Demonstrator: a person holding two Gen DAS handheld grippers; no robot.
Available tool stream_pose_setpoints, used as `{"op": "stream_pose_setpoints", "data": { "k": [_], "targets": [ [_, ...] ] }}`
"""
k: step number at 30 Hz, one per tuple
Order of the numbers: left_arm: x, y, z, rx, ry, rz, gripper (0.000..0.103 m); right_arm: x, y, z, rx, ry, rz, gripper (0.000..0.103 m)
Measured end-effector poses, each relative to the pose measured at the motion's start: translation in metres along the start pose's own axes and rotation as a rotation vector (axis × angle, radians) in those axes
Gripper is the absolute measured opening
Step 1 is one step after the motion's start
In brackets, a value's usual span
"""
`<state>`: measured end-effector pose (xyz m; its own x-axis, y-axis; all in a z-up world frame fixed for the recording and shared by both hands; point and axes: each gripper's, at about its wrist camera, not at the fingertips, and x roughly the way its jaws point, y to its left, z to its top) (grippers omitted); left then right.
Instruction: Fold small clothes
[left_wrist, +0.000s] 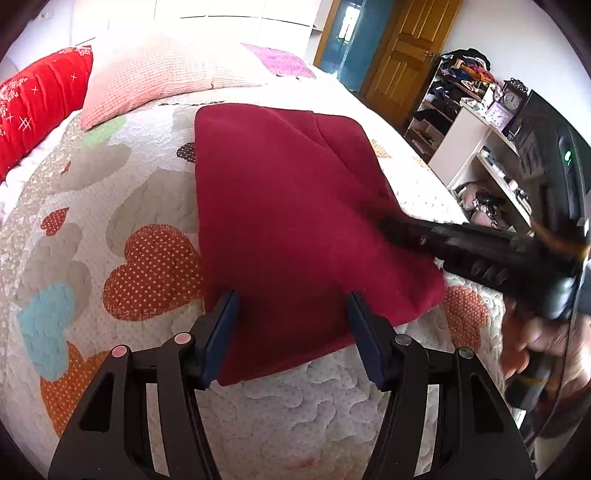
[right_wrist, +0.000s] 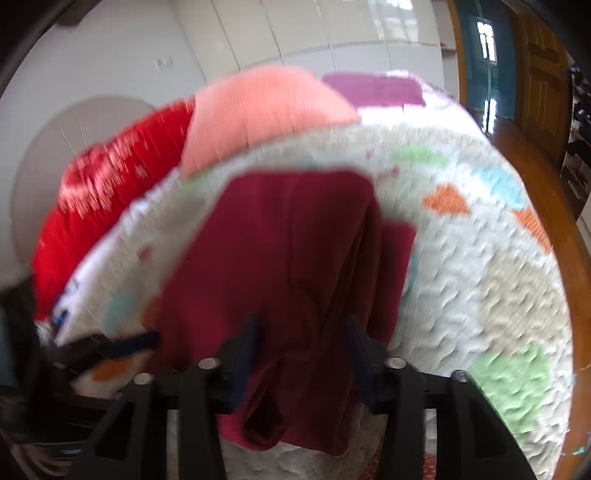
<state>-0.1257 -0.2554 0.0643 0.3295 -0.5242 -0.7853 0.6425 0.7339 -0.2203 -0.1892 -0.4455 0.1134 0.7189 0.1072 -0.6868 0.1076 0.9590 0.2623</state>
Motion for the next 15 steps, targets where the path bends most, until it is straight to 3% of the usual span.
{"op": "stream_pose_setpoints", "data": {
  "k": [5, 8, 10, 15],
  "targets": [
    [-0.005, -0.002, -0.002, -0.009, -0.024, 0.023, 0.062, -0.021, 0.007, -0.017, -0.065, -0.077, -0.060, 0.015],
    [0.004, -0.001, -0.004, -0.034, -0.013, 0.056, 0.062, 0.005, -0.003, -0.021, -0.032, -0.013, -0.077, 0.015],
    [0.003, 0.001, -0.005, -0.044, -0.022, 0.060, 0.062, 0.010, -0.004, -0.025, -0.022, -0.032, -0.077, 0.015],
    [-0.008, 0.004, -0.004, -0.056, -0.042, 0.072, 0.062, -0.023, -0.009, -0.026, 0.060, -0.065, -0.065, 0.035]
  ]
}}
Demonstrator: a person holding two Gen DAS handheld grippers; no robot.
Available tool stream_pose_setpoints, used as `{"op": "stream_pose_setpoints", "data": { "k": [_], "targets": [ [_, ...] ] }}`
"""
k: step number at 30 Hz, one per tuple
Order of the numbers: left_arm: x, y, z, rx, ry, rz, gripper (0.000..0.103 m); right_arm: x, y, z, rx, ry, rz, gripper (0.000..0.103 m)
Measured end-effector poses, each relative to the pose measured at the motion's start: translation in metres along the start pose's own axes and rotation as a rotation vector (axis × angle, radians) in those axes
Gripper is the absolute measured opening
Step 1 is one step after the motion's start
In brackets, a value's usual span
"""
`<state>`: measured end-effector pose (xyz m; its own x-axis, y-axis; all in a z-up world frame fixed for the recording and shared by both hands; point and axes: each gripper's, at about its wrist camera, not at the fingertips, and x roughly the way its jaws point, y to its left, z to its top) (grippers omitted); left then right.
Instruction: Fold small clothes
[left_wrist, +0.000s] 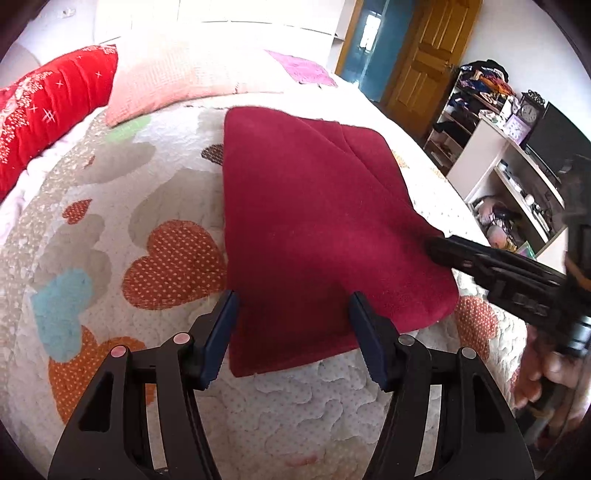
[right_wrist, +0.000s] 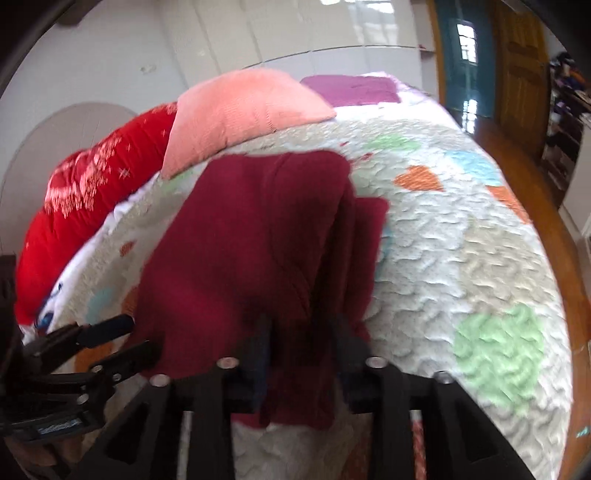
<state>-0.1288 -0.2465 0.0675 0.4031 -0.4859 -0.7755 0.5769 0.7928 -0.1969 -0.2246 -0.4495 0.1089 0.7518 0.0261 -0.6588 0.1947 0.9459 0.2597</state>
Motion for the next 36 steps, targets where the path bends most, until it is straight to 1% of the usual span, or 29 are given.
{"op": "stream_pose_setpoints", "data": {
  "k": [3, 5, 7, 9, 11, 12, 13, 14, 17, 19, 21, 23, 24, 25, 27, 29, 31, 33, 35, 36],
  "targets": [
    [-0.003, 0.003, 0.002, -0.007, -0.012, 0.020, 0.062, -0.023, 0.008, 0.000, -0.014, -0.062, 0.022, 0.035],
    [-0.004, 0.005, 0.004, -0.010, -0.018, 0.032, 0.062, -0.029, 0.015, 0.002, -0.011, -0.096, 0.048, 0.035],
    [-0.003, 0.008, 0.007, -0.019, -0.019, 0.033, 0.062, -0.026, 0.022, 0.005, -0.020, -0.099, 0.090, 0.035],
    [0.000, 0.013, 0.011, -0.042, -0.015, 0.017, 0.062, -0.016, 0.028, 0.008, -0.035, -0.092, 0.075, 0.035],
    [0.005, 0.017, 0.015, -0.061, -0.010, 0.004, 0.062, -0.003, 0.024, 0.011, -0.032, -0.094, 0.018, 0.037],
    [0.008, 0.020, 0.017, -0.069, -0.010, 0.002, 0.062, 0.002, 0.020, 0.013, -0.022, -0.097, -0.011, 0.052],
    [0.013, 0.022, 0.020, -0.073, -0.005, 0.005, 0.062, 0.007, 0.014, 0.014, -0.004, -0.097, -0.041, 0.062],
    [0.018, 0.024, 0.022, -0.073, 0.005, 0.014, 0.062, 0.012, 0.007, 0.015, 0.017, -0.092, -0.059, 0.075],
    [0.030, 0.026, 0.027, -0.072, 0.020, 0.010, 0.062, 0.027, -0.013, 0.016, 0.081, -0.055, -0.026, 0.075],
    [0.034, 0.027, 0.030, -0.073, 0.019, 0.005, 0.070, 0.031, -0.019, 0.016, 0.083, -0.051, -0.018, 0.075],
    [0.038, 0.027, 0.032, -0.076, 0.014, -0.005, 0.072, 0.037, -0.021, 0.017, 0.079, -0.045, -0.014, 0.076],
    [0.041, 0.029, 0.033, -0.075, 0.018, -0.018, 0.073, 0.043, -0.025, 0.019, 0.088, -0.037, 0.002, 0.079],
    [0.044, 0.029, 0.034, -0.075, 0.019, -0.024, 0.077, 0.046, -0.027, 0.020, 0.095, -0.035, 0.010, 0.080],
    [0.045, 0.030, 0.035, -0.077, 0.018, -0.027, 0.079, 0.048, -0.029, 0.021, 0.102, -0.032, 0.019, 0.081],
    [0.049, 0.033, 0.036, -0.080, 0.024, -0.049, 0.079, 0.053, -0.033, 0.022, 0.120, -0.028, 0.045, 0.085],
    [0.053, 0.035, 0.039, -0.089, 0.033, -0.076, 0.083, 0.058, -0.036, 0.024, 0.134, -0.021, 0.074, 0.087],
    [0.058, 0.039, 0.041, -0.106, 0.036, -0.098, 0.090, 0.064, -0.040, 0.025, 0.150, -0.016, 0.109, 0.089],
    [0.065, 0.042, 0.043, -0.134, 0.050, -0.143, 0.090, 0.070, -0.042, 0.027, 0.165, -0.017, 0.136, 0.091],
    [0.068, 0.045, 0.044, -0.165, 0.056, -0.176, 0.090, 0.073, -0.042, 0.028, 0.171, -0.021, 0.151, 0.091],
    [0.069, 0.045, 0.045, -0.168, 0.057, -0.181, 0.090, 0.075, -0.041, 0.030, 0.170, -0.021, 0.167, 0.092]
  ]
}}
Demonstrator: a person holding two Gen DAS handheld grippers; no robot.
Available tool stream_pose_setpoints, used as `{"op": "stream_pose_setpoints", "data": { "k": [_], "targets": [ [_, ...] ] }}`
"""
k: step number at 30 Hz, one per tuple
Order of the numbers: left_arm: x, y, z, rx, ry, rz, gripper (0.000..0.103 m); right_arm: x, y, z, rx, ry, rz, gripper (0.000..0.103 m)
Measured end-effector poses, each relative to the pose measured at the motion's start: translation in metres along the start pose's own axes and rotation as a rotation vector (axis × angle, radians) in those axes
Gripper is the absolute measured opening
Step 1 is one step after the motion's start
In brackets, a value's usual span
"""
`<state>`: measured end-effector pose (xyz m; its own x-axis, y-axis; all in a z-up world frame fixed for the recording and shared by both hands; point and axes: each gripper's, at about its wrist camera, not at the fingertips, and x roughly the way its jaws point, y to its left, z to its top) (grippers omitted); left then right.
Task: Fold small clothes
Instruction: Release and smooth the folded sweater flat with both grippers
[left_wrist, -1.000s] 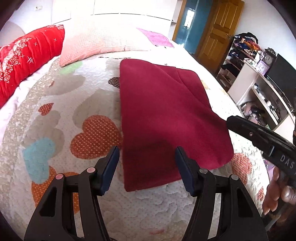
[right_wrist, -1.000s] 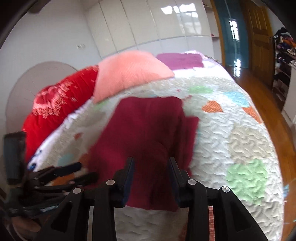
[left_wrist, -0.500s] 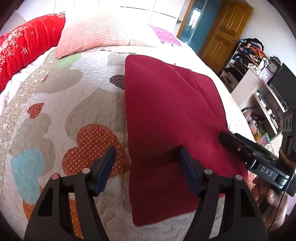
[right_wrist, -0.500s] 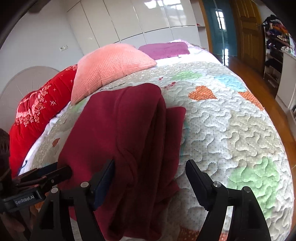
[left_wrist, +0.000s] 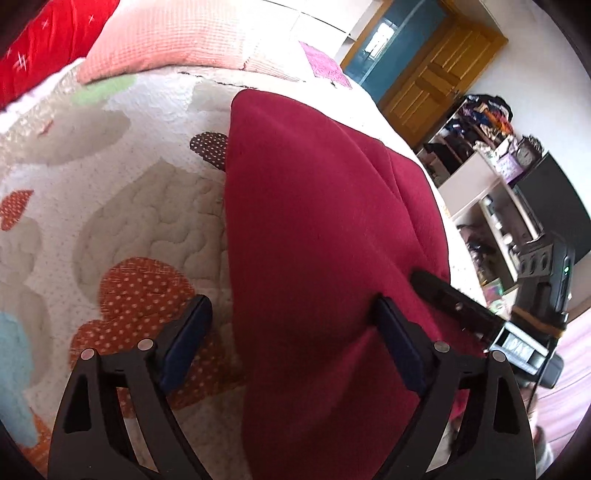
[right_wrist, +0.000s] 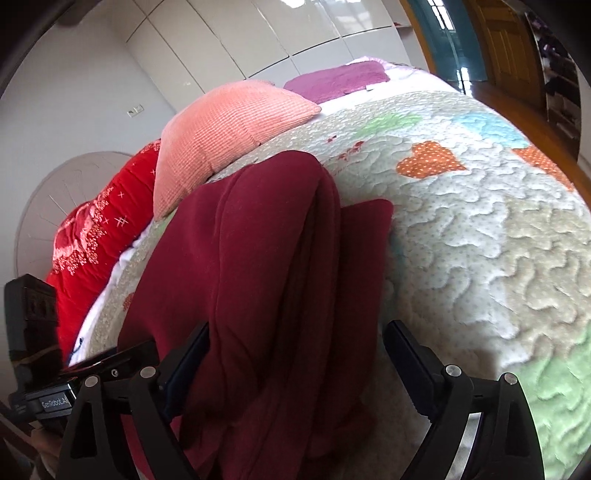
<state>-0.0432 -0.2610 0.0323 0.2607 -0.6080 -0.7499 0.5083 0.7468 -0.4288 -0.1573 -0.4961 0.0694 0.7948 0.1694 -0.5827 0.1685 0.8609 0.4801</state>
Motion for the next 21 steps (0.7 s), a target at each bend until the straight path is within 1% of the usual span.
{"op": "stream_pose_setpoints", "data": {
  "k": [1, 2, 3, 4, 5, 6, 8, 11, 15, 17, 19, 20, 21],
  "targets": [
    [0.000, -0.003, 0.000, 0.007, -0.001, -0.006, 0.077, 0.002, 0.001, 0.001, -0.004, 0.006, 0.013, 0.091],
    [-0.001, -0.007, 0.000, 0.024, 0.002, -0.031, 0.069, 0.005, 0.002, 0.003, -0.010, 0.015, 0.030, 0.077],
    [-0.003, -0.010, 0.000, 0.033, -0.005, -0.018, 0.067, 0.008, 0.004, 0.004, -0.011, 0.023, 0.056, 0.059],
    [-0.006, -0.013, 0.000, 0.040, -0.009, -0.009, 0.060, 0.008, 0.006, 0.005, -0.002, 0.023, 0.076, 0.057],
    [-0.010, -0.015, -0.001, 0.048, -0.015, -0.003, 0.055, 0.006, 0.009, 0.006, -0.009, 0.018, 0.060, 0.050],
    [-0.016, -0.016, -0.002, 0.054, -0.025, 0.001, 0.048, 0.003, 0.016, 0.006, -0.034, 0.016, 0.041, 0.045],
    [-0.033, -0.017, -0.007, 0.052, -0.029, -0.011, 0.046, -0.007, 0.029, 0.005, -0.069, -0.001, 0.024, 0.041],
    [-0.072, -0.020, -0.024, 0.063, -0.059, -0.023, 0.046, -0.028, 0.044, -0.002, -0.078, -0.004, 0.074, 0.040],
    [-0.117, -0.016, -0.065, 0.061, -0.060, 0.014, 0.046, -0.055, 0.068, -0.031, -0.091, 0.014, 0.154, 0.039],
    [-0.127, -0.011, -0.088, 0.049, -0.046, 0.042, 0.046, -0.061, 0.081, -0.051, -0.109, 0.025, 0.171, 0.040],
    [-0.122, -0.003, -0.104, 0.041, -0.006, 0.065, 0.046, -0.058, 0.090, -0.074, -0.140, 0.067, 0.148, 0.043],
    [-0.120, -0.001, -0.110, 0.041, -0.001, 0.074, 0.046, -0.053, 0.092, -0.082, -0.152, 0.097, 0.115, 0.050],
    [-0.120, -0.001, -0.114, 0.045, -0.011, 0.081, 0.047, -0.051, 0.092, -0.090, -0.162, 0.114, 0.057, 0.055]
  ]
}}
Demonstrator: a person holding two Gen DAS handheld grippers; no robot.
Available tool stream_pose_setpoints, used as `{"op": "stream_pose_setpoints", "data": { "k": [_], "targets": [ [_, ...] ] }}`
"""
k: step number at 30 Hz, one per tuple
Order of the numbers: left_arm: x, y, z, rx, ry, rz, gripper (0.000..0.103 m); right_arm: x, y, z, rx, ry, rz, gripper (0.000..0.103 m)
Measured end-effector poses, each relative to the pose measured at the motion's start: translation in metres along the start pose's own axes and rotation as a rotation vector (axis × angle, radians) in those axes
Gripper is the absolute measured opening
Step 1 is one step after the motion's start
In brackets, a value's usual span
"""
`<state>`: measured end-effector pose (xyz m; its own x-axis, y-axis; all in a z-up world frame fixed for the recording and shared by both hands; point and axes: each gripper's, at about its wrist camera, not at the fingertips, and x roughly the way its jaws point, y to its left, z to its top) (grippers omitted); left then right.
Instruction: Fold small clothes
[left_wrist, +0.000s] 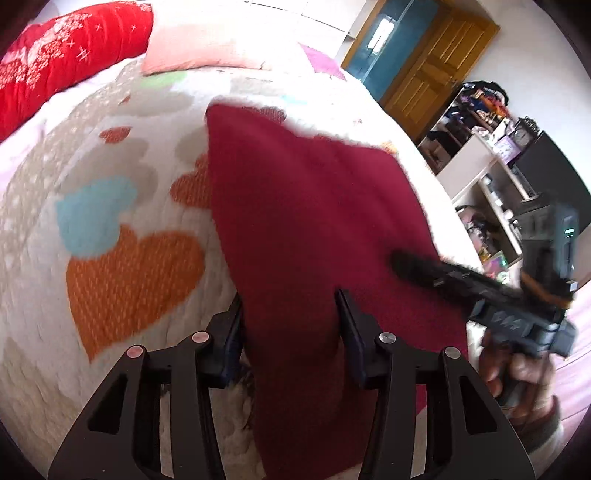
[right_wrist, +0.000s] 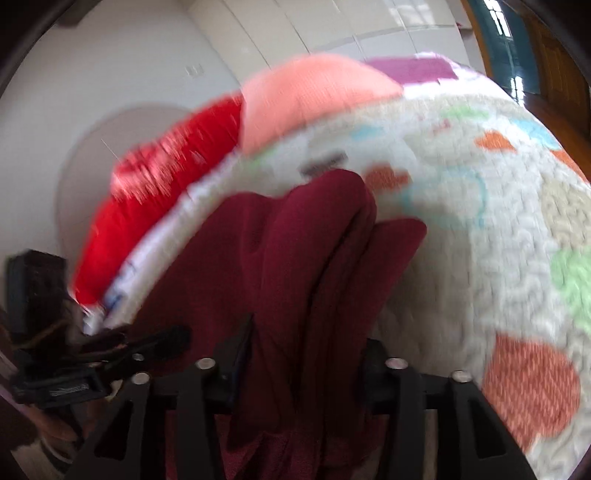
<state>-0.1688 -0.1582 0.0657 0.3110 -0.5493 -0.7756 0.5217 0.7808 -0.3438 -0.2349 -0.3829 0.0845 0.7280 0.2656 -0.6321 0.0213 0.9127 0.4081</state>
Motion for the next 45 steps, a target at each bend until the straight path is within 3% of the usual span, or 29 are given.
{"op": "stream_pose_setpoints", "data": {
  "k": [4, 7, 9, 12, 14, 15, 16, 19, 22, 27, 29, 32, 33, 35, 40, 45],
  "targets": [
    [-0.012, -0.010, -0.002, 0.026, -0.044, 0.064, 0.049, -0.035, 0.010, -0.005, -0.001, -0.107, -0.080, 0.056],
    [-0.013, -0.013, -0.003, 0.031, -0.053, 0.098, 0.049, -0.062, 0.036, 0.004, -0.089, -0.212, -0.121, 0.052],
    [-0.010, -0.014, -0.006, 0.038, -0.066, 0.124, 0.050, -0.057, 0.054, 0.016, -0.161, -0.191, -0.097, 0.039],
    [-0.006, -0.013, -0.007, 0.027, -0.077, 0.142, 0.051, -0.025, 0.061, 0.021, -0.186, -0.130, -0.107, 0.033],
    [-0.006, -0.019, -0.006, 0.025, -0.083, 0.141, 0.053, -0.001, 0.054, 0.019, -0.194, -0.075, -0.172, 0.030],
    [-0.008, -0.018, -0.007, 0.029, -0.091, 0.136, 0.053, 0.011, 0.044, 0.015, -0.200, -0.053, -0.234, 0.030],
    [-0.011, -0.020, -0.008, 0.038, -0.101, 0.145, 0.053, 0.020, 0.032, 0.010, -0.179, -0.044, -0.228, 0.030],
    [-0.018, -0.028, -0.012, 0.082, -0.129, 0.201, 0.053, 0.009, 0.004, 0.006, -0.043, -0.072, -0.127, 0.031],
    [-0.022, -0.028, -0.012, 0.089, -0.144, 0.236, 0.053, -0.012, 0.017, 0.003, -0.082, -0.076, -0.171, 0.030],
    [-0.029, -0.021, -0.015, 0.049, -0.170, 0.270, 0.053, -0.045, 0.056, -0.029, -0.192, -0.106, -0.130, 0.031],
    [-0.032, -0.021, -0.016, 0.033, -0.177, 0.280, 0.053, -0.040, 0.064, -0.041, -0.230, -0.093, -0.161, 0.031],
    [-0.040, -0.021, -0.019, 0.025, -0.185, 0.289, 0.053, -0.017, 0.056, -0.054, -0.258, -0.028, -0.309, 0.031],
    [-0.043, -0.021, -0.020, 0.025, -0.190, 0.295, 0.053, -0.018, 0.052, -0.056, -0.230, -0.023, -0.281, 0.031],
    [-0.048, -0.020, -0.020, 0.020, -0.205, 0.313, 0.053, -0.029, 0.050, -0.057, -0.179, -0.042, -0.241, 0.034],
    [-0.056, -0.022, -0.022, 0.010, -0.213, 0.307, 0.053, -0.063, 0.070, -0.059, -0.193, -0.124, -0.232, 0.037],
    [-0.067, -0.025, -0.024, 0.022, -0.237, 0.316, 0.053, -0.090, 0.089, -0.055, -0.180, -0.219, -0.224, 0.049]
  ]
}}
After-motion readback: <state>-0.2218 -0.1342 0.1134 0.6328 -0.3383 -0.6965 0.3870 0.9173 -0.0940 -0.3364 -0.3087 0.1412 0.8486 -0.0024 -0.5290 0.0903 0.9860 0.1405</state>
